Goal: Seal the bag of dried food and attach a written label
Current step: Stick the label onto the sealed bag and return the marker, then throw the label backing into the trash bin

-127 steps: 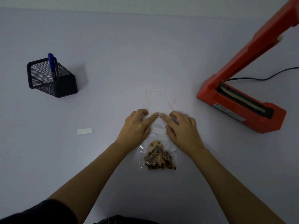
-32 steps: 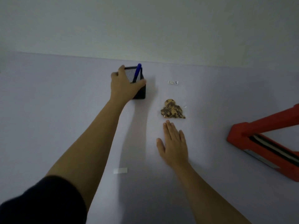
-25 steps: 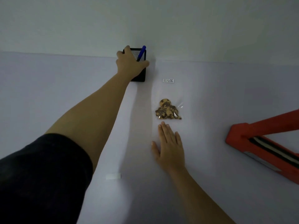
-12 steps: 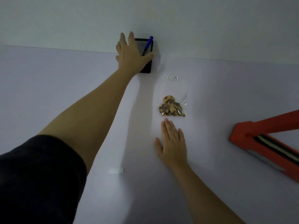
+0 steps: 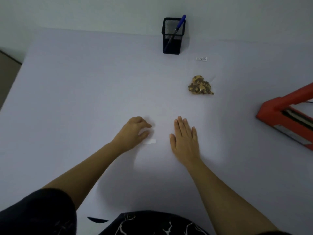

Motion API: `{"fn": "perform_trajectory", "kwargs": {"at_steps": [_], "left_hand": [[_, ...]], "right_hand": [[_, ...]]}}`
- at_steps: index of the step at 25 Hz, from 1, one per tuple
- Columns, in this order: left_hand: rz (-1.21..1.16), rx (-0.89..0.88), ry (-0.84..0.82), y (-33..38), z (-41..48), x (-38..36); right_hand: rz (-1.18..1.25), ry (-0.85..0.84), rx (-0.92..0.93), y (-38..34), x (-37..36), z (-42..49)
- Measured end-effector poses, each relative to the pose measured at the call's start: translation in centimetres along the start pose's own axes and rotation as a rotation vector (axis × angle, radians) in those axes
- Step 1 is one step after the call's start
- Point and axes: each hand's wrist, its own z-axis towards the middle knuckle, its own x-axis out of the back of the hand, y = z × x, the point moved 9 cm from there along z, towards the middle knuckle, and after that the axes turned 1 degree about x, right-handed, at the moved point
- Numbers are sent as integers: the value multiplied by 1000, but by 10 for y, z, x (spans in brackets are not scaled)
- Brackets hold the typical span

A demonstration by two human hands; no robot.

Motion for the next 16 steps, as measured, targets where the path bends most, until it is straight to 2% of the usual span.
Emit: {"fn": "perform_trajectory", "kwargs": {"at_steps": [4, 9, 14, 16], "left_hand": [[-5, 27, 20, 3, -39, -27], [37, -23, 220, 15, -41, -27], [284, -128, 245, 19, -45, -42], [305, -145, 275, 23, -45, -38]], "right_hand": [[-4, 13, -65, -10, -10, -21], [49, 54, -46, -8, -12, -23], [52, 80, -48, -9, -14, -24], [45, 78, -49, -7, -14, -23]]}}
